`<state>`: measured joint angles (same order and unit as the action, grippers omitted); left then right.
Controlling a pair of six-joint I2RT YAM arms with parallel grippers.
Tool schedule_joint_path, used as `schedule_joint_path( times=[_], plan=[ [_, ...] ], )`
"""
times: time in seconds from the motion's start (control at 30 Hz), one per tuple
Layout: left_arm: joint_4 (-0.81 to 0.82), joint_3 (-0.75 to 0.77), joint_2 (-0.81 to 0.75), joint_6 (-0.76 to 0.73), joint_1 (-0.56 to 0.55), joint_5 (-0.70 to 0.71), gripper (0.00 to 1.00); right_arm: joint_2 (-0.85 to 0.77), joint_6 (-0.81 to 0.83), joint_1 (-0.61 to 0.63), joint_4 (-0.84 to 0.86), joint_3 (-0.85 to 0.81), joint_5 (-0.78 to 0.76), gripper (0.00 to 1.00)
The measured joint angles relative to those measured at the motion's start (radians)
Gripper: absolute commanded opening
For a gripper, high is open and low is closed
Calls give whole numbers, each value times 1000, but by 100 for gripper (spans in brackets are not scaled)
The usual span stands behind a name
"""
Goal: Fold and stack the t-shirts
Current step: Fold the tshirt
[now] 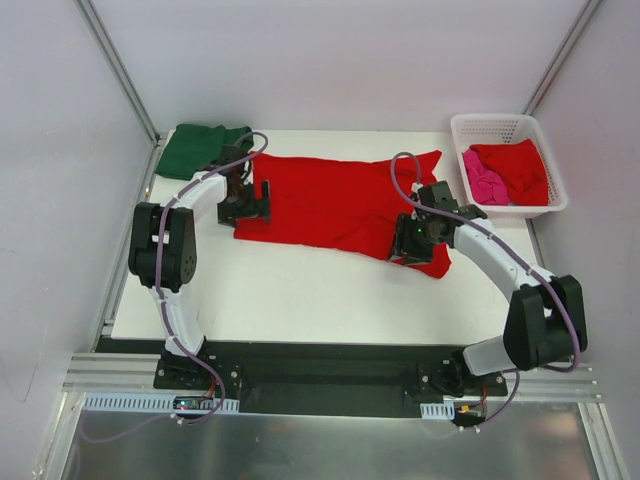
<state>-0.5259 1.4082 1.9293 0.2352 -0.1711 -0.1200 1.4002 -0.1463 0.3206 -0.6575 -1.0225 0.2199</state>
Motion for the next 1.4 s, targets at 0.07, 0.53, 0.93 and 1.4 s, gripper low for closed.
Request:
schedule_joint_path(
  times=[0.07, 0.53, 0.93, 1.4],
  plan=[
    [-5, 11, 6, 0, 0, 0, 99, 51, -4, 3, 49, 0, 37, 49],
    [-10, 148, 83, -3, -60, -20, 97, 328, -8, 4, 169, -216, 121, 48],
    [-8, 216, 193, -4, -88, -59, 96, 442, 24, 4, 129, -330, 50, 47],
    [-8, 244, 211, -4, -92, -78, 96, 519, 51, 5, 170, -331, 168, 49]
  ],
)
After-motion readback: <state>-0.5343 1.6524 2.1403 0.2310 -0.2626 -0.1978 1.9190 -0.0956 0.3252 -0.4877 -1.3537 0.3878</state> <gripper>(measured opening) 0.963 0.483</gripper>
